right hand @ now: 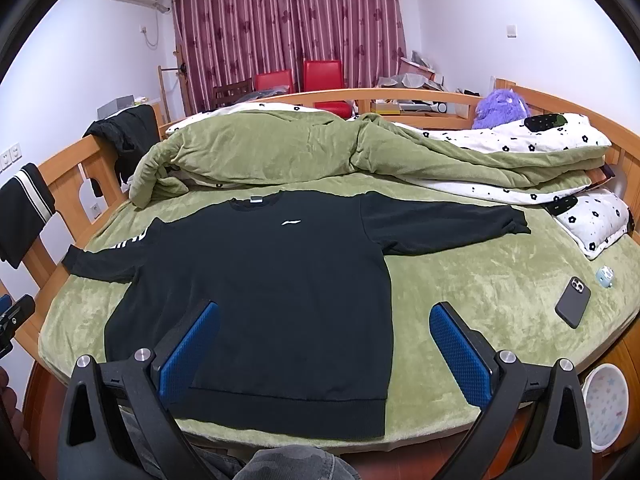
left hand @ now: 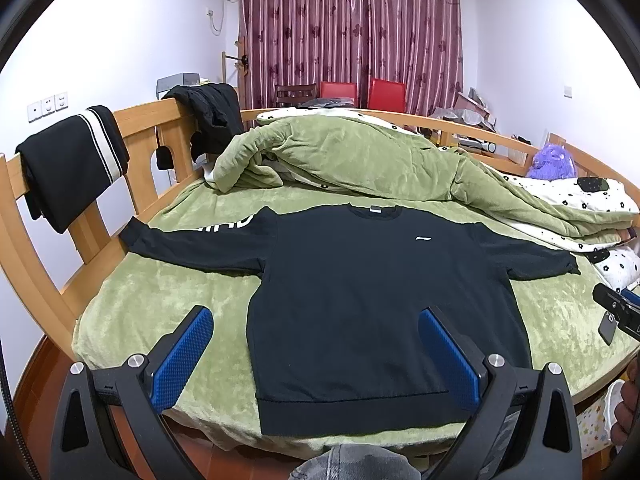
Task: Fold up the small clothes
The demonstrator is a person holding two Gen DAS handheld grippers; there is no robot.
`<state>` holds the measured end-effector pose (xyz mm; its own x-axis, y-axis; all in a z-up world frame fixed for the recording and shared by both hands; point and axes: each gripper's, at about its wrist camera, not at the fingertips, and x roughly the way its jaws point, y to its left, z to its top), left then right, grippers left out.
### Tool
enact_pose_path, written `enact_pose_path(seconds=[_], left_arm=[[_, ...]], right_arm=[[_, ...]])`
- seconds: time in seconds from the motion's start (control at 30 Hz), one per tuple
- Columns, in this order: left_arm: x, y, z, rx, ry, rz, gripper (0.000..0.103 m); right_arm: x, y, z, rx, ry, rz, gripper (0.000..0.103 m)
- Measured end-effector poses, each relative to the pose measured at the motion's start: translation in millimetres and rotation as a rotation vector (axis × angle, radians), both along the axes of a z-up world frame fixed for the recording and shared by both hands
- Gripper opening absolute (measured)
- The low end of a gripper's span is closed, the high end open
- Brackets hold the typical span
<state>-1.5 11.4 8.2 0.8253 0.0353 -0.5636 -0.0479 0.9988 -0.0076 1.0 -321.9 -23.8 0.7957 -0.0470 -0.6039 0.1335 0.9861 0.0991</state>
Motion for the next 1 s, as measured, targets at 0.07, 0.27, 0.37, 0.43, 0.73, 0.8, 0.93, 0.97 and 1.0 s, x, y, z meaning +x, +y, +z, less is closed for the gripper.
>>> enact_pose_path(seconds=[0.07,0.27,0.37,0.43,0.73,0.8,0.93,0.97,1.0], left_arm=[[1.1,0.8,-0.5,-0.005,-0.006,-0.002,0.103],[11.0,1.6,-2.8,-0.02,-0.014,0.006,0.103],[20.0,5.2,-3.9,-0.021,-0.019,0.01,0.103],[29.8,10.3,-6.3,-0.02,-0.013,0.016,0.103],[77.3,59.1,-33.5,-0.004,0.024,0.095,0.103],[92.0,77.4,-43.0,-0.006,0.05,0.116,0.103],[117.7,116.5,-65.5,-0.048,0.089,0.198,0.103],[123.5,124.5,-71.5,-0.054,0.095,0.207,0.103],[129.0,131.7,-77.2,-0.057,0.099,0.216,0.103]], right_arm=[[0.4,0.4,0.8,0.001,-0.003,0.003,0.102],[8.8,4.2,2.2,-0.013,0.004,0.004,0.103],[18.1,4.6,0.5,-0.023,0.017,0.0,0.103],[25.8,5.5,-1.7,-0.033,0.028,-0.008,0.103],[77.3,8.4,-20.9,-0.043,0.066,-0.023,0.103],[91.8,11.3,-25.0,-0.046,0.061,-0.013,0.103],[120.7,19.2,-37.7,-0.04,0.05,0.037,0.103],[131.0,21.8,-44.0,-0.038,0.053,0.047,0.103],[139.5,24.4,-49.1,-0.04,0.06,0.047,0.103]])
